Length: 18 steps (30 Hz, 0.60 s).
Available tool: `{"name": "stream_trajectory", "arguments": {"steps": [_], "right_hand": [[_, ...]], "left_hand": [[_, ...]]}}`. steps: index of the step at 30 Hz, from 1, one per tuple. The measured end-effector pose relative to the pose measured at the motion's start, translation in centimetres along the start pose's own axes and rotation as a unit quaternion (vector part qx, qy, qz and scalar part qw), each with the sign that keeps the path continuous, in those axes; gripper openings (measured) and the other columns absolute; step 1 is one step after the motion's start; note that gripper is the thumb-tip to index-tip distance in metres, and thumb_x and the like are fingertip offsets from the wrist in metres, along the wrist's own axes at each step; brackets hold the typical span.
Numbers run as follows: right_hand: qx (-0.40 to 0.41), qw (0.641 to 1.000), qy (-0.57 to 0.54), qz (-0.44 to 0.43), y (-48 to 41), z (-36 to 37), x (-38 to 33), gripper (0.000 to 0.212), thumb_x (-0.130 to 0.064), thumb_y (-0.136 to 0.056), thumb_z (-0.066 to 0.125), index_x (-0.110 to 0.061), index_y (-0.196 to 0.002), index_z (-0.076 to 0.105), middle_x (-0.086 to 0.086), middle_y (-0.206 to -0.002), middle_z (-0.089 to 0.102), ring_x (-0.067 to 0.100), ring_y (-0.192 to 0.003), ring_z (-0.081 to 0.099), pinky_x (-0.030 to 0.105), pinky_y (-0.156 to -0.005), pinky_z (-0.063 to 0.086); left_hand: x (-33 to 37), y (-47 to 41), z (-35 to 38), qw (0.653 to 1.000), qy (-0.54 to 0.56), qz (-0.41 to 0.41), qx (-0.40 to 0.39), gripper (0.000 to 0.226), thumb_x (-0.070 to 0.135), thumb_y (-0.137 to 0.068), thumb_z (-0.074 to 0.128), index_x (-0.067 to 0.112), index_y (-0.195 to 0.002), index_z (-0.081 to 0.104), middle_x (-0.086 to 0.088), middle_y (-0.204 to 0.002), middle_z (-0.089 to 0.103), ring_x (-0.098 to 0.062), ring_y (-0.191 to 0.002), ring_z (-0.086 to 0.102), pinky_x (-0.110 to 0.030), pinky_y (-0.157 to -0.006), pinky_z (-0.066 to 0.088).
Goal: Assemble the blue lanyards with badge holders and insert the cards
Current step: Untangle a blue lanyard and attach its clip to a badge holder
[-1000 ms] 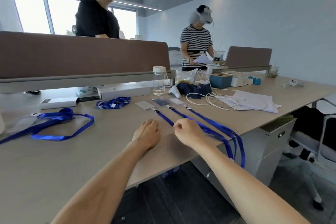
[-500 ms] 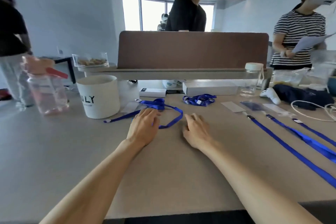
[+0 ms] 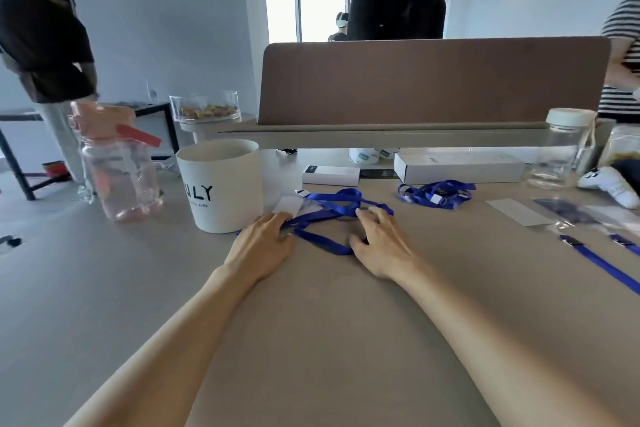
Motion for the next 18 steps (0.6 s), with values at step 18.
{"name": "stream_trajectory", "arguments": {"steps": [18], "right_hand": [[-0.113, 0.983, -0.024, -0.141, 1.9, -0.1, -1.1, 0.053, -0.043, -0.099, 0.038, -0.040, -0.151, 0.026, -0.014, -0.159, 0.020, 0.012, -0.147, 0.011, 0.038, -0.117, 0.009]], "left_hand": [[1.0, 1.5, -0.9, 0.995, 0.025, 0.051, -0.080, 0.040, 0.018, -0.096, 0.040, 0.032, -0.132, 0.051, 0.010, -0.128, 0.057, -0.013, -0.120, 0.049, -0.023, -0.094, 0.036]]}}
Point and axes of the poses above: each hand's wrist, its own y-axis away from the middle knuckle, its own z-axis out of the palm, x = y × z, the point moved 1 cm from there along -y, towards the middle knuckle
